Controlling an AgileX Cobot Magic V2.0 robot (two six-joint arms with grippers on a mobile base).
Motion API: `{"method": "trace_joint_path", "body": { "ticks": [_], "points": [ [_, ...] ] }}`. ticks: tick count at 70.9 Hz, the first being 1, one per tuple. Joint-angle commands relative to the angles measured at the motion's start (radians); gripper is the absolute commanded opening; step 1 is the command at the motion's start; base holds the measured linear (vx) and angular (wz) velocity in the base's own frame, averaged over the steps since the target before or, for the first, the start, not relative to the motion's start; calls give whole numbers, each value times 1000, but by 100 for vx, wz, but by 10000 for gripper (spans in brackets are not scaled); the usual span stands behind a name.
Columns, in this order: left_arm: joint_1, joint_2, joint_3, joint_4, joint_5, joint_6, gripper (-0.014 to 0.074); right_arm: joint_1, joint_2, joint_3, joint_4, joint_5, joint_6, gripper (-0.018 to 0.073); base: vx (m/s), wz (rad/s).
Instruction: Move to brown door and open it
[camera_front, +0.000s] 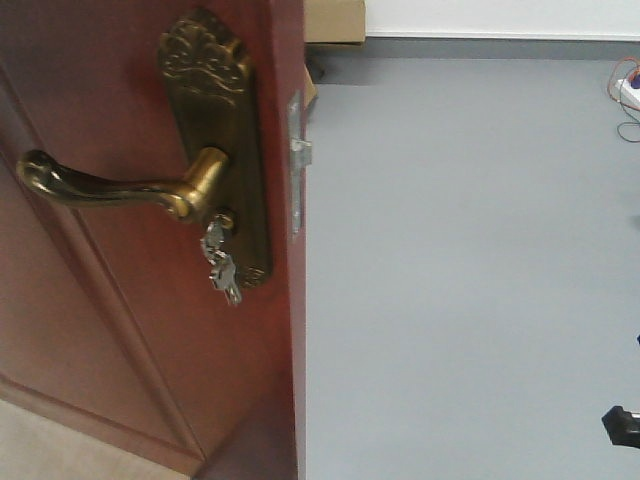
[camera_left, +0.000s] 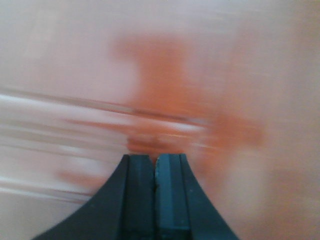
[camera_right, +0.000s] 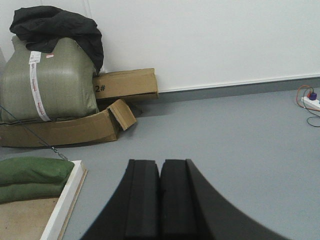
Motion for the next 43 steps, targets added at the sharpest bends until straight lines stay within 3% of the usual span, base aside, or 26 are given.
{"method": "trace_joint_path", "body": {
  "ticks": [1,43],
  "points": [
    [-2,0,-27,-17,-15,0,11,0,-8,2,-4,-80,-9,0,19,6],
    [-2,0,-27,-17,-15,0,11,0,-8,2,-4,-80,-9,0,17,4]
  ]
}}
